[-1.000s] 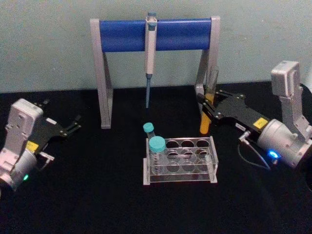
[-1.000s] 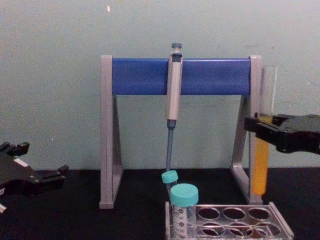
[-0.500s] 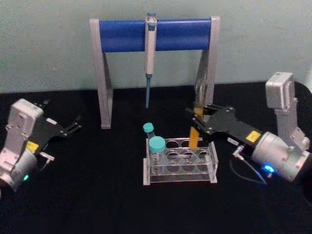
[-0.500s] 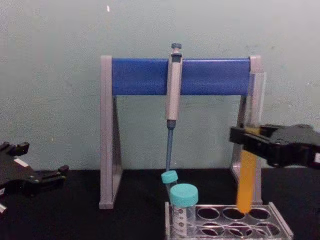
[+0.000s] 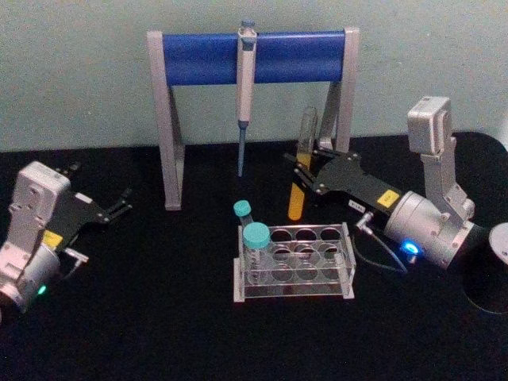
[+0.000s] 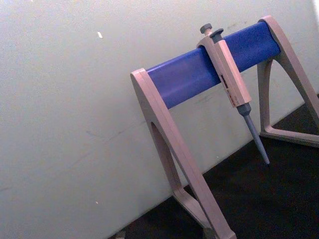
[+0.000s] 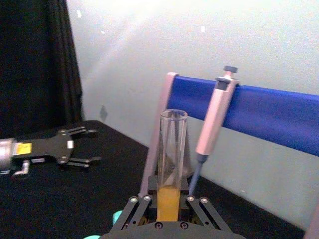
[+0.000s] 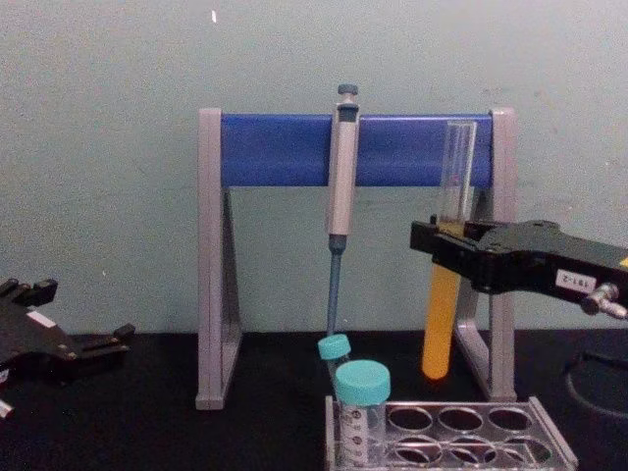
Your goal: Pick up the test tube from the test tube rack, shake it, then place it back into the test tube rack.
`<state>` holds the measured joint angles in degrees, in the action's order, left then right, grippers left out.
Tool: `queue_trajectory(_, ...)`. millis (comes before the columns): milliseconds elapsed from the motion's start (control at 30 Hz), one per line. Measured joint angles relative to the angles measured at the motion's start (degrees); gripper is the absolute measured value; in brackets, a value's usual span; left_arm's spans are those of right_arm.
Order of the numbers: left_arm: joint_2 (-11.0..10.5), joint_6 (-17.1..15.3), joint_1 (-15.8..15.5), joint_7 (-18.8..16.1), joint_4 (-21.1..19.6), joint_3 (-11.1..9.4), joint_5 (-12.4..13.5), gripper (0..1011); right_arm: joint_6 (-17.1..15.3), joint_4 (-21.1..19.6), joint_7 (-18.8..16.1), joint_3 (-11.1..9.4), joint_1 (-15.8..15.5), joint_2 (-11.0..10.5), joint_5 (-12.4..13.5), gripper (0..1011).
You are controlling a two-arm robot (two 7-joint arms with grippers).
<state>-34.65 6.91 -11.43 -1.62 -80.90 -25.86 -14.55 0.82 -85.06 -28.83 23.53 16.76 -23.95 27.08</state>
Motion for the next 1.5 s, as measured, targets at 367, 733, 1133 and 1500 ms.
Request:
queue_trajectory(367,0.0,0.0,0.0,0.0,0.0,0.0,0.0,1002,-0.1,0.4,1.9,-1.5,0.0,-0.6,-0.6,232)
queue_trajectory(733,0.0,0.0,0.0,0.0,0.0,0.0,0.0,1001,-1.2,-2.1,3.3,-3.0,-2.4,-2.0,-0.9,232)
queue_trajectory(1133,0.0,0.0,0.0,0.0,0.0,0.0,0.0,1001,-4.1,-7.5,3.6,-3.7,-6.3,-4.1,-0.5,232)
queue_trajectory(1500,0.0,0.0,0.0,0.0,0.0,0.0,0.0,1001,-2.6,-3.8,1.2,-1.0,-2.9,-1.6,0.2,232)
